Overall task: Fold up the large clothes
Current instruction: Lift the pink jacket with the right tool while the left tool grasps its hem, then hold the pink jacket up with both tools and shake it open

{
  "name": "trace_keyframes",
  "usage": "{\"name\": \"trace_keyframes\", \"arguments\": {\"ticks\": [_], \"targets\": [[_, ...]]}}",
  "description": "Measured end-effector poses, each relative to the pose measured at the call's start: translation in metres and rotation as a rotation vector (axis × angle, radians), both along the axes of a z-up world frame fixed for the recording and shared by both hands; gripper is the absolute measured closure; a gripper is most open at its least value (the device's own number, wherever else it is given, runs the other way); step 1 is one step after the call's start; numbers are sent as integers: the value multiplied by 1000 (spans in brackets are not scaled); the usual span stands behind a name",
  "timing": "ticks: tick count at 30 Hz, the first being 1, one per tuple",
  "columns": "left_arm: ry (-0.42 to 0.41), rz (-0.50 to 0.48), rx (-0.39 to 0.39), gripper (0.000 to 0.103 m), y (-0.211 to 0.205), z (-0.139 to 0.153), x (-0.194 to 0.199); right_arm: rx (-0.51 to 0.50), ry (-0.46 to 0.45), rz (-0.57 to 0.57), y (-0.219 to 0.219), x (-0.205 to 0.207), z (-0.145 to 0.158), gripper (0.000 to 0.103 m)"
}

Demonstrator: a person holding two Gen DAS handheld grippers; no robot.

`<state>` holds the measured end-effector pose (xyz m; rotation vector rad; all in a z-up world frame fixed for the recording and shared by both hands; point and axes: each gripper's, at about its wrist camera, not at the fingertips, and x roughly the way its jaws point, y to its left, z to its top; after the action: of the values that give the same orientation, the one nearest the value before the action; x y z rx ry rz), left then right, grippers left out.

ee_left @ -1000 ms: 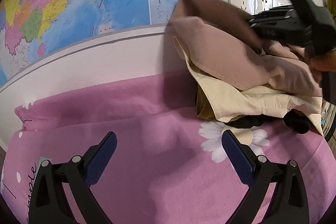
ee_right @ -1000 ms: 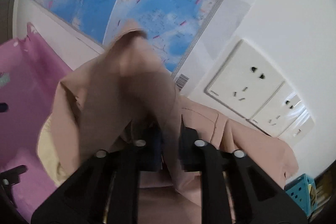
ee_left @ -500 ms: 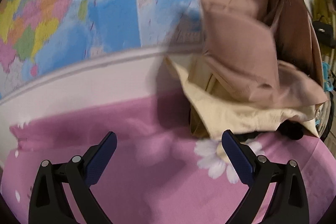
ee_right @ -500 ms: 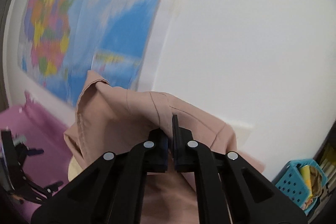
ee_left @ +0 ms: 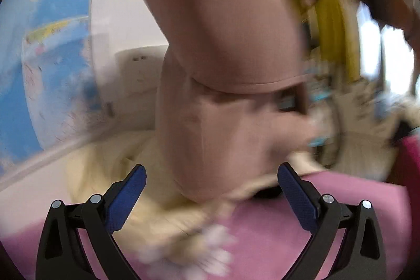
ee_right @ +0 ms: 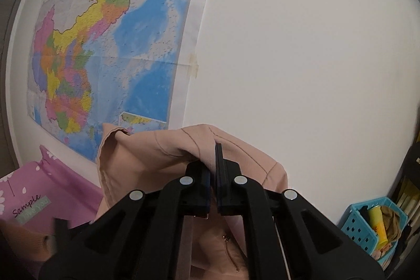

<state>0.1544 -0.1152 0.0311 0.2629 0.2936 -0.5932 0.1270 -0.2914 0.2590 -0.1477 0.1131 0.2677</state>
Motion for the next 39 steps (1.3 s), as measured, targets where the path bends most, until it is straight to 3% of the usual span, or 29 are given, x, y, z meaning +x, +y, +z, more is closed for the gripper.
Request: {"name": "trace_keyframes", "arguments": {"ticks": [1,3,4,6,9,12,15,18,21,25,31,35,39], "targets": [[27,19,-3,15,-6,1,10,3,0,-4,-3,-4,-2,100],[109,45,-52,59,-7,5,31,13,4,-3,-8,-8,-3,100],[133,39,-73,88,-6,9,36,7,4,-13,-10,-11,-4,100],[154,39,-119,91,-5,25,33,6,1,-41,-17,-20,0,100],[94,30,-171,92,-1,61,6,5,-39,-72,-27,-42,16,101],[25,26,-247,92,18,113,-29,30,-138,-72,-36,-93,53,101],[-145,45,-295,91,42,182,-88,26,-261,-42,-33,-157,88,101],[-224,68,-347,90,76,232,-146,36,-312,-18,-31,-210,112,101],[-314,121,-362,89,125,270,-209,41,-331,37,-28,-253,114,101],[-340,185,-285,89,156,280,-251,57,-300,136,-15,-293,96,101],[-332,305,-134,89,202,269,-319,136,-222,345,10,-326,57,100],[-311,435,-40,89,223,249,-335,185,-113,431,43,-287,31,100],[-164,550,-17,89,258,220,-293,202,47,465,96,-202,-2,100]]}}
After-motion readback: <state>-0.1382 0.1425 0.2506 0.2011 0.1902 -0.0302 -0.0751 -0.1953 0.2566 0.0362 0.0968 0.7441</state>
